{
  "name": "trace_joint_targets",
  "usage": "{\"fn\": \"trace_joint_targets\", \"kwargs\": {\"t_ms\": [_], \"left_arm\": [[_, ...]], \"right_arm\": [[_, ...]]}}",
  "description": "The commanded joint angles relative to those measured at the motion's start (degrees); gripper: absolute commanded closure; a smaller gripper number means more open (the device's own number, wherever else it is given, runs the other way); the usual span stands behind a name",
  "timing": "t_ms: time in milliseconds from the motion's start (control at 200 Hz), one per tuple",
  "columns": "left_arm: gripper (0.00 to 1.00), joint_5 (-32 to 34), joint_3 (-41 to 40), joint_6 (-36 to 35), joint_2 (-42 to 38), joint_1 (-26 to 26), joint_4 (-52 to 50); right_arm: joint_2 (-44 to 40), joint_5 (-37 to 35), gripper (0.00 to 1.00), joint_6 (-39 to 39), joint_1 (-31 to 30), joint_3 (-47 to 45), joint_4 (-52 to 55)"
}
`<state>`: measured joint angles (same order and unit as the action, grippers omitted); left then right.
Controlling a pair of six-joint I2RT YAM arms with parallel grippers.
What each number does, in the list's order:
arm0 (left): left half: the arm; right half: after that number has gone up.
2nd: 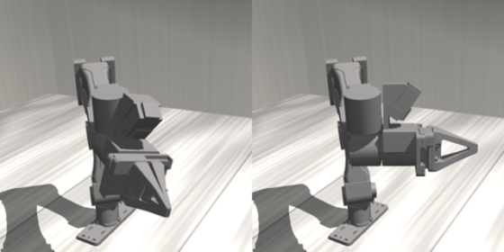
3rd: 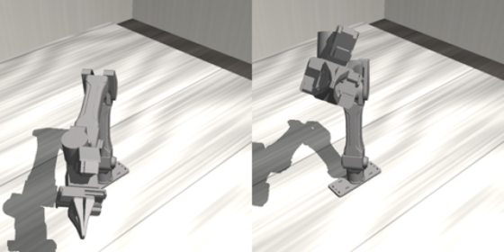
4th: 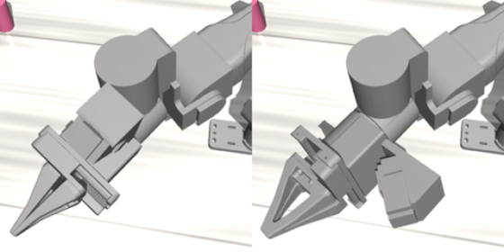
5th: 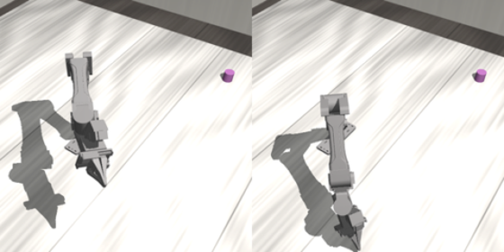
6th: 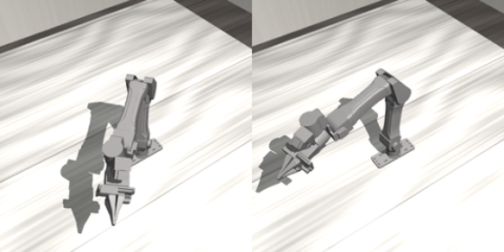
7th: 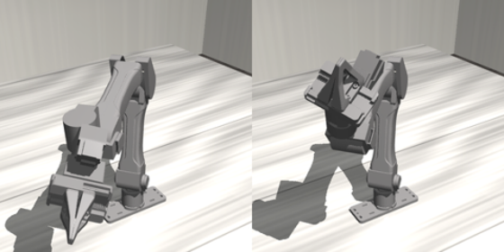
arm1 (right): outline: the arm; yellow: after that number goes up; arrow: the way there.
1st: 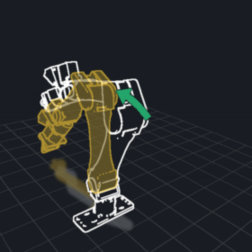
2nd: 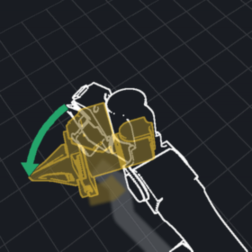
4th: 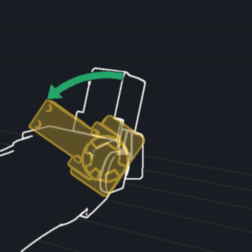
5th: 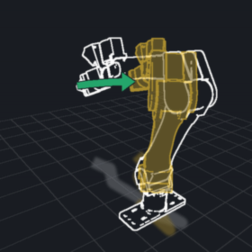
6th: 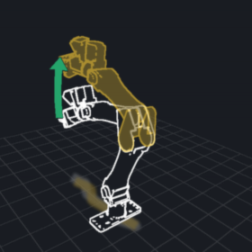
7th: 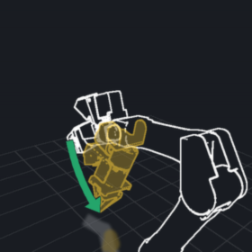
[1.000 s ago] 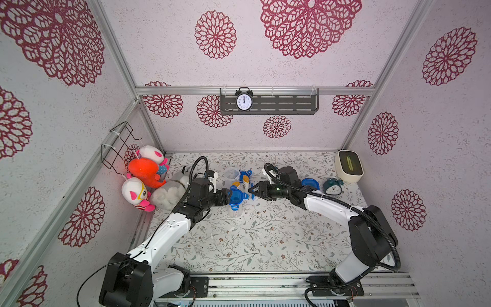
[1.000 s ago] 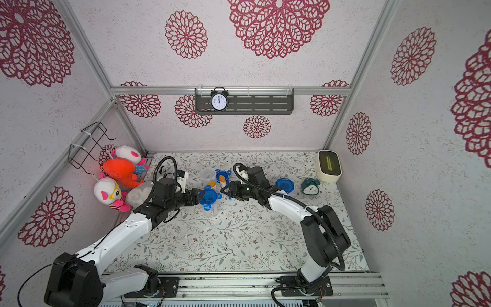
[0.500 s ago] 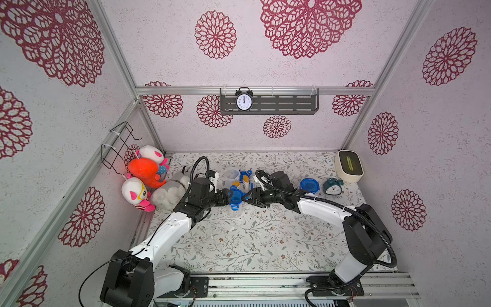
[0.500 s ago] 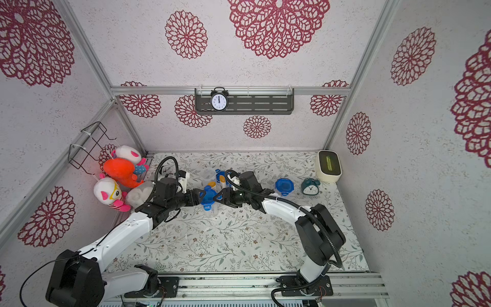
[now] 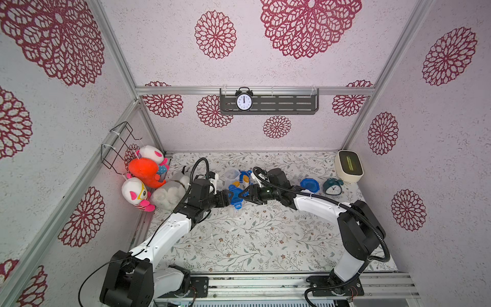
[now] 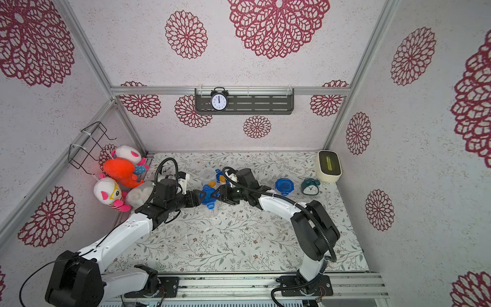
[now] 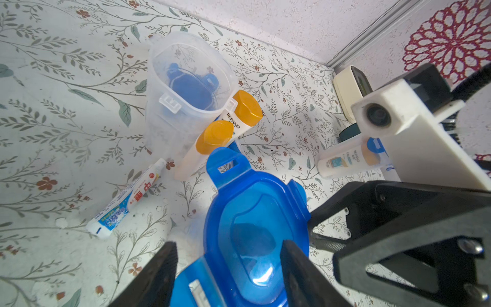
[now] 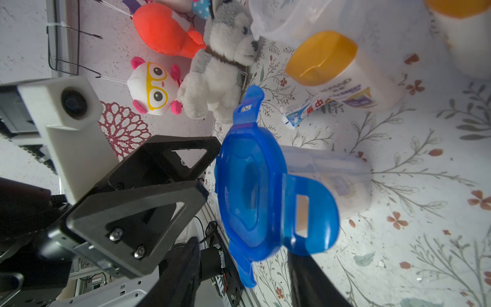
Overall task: Pack away toiletry kits
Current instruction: Close the fastener on the container.
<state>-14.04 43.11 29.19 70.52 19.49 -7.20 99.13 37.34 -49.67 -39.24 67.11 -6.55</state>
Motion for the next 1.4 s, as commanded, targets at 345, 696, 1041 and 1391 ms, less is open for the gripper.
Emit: {"fn": "trace_joint_targets", "kwargs": {"t_ms": [345, 696, 1041, 1391], "left_arm": [[0.34, 2.5, 0.7, -1.6, -1.9, -0.6, -0.5], [0.34, 1.5, 1.7, -2.2, -0.1, -0.5, -0.1], [0.35, -0.2, 2.2, -2.1, 0.2, -0.5, 0.0], [0.36, -0.2, 1.8, -2.1, 0.1, -0.6, 0.2]], "right_arm": [[-0.6, -1.0, 0.46, 1.5, -0.4, 0.9, 2.1], [-1.6, -0.9, 0.46, 2.4, -2.9, 0.1, 3.4], [-2.0, -1.3, 0.50, 2.0, -4.7, -0.3, 3.1], [-2.2, -1.5, 0.61, 1.6, -5.6, -0.3, 2.6]]}}
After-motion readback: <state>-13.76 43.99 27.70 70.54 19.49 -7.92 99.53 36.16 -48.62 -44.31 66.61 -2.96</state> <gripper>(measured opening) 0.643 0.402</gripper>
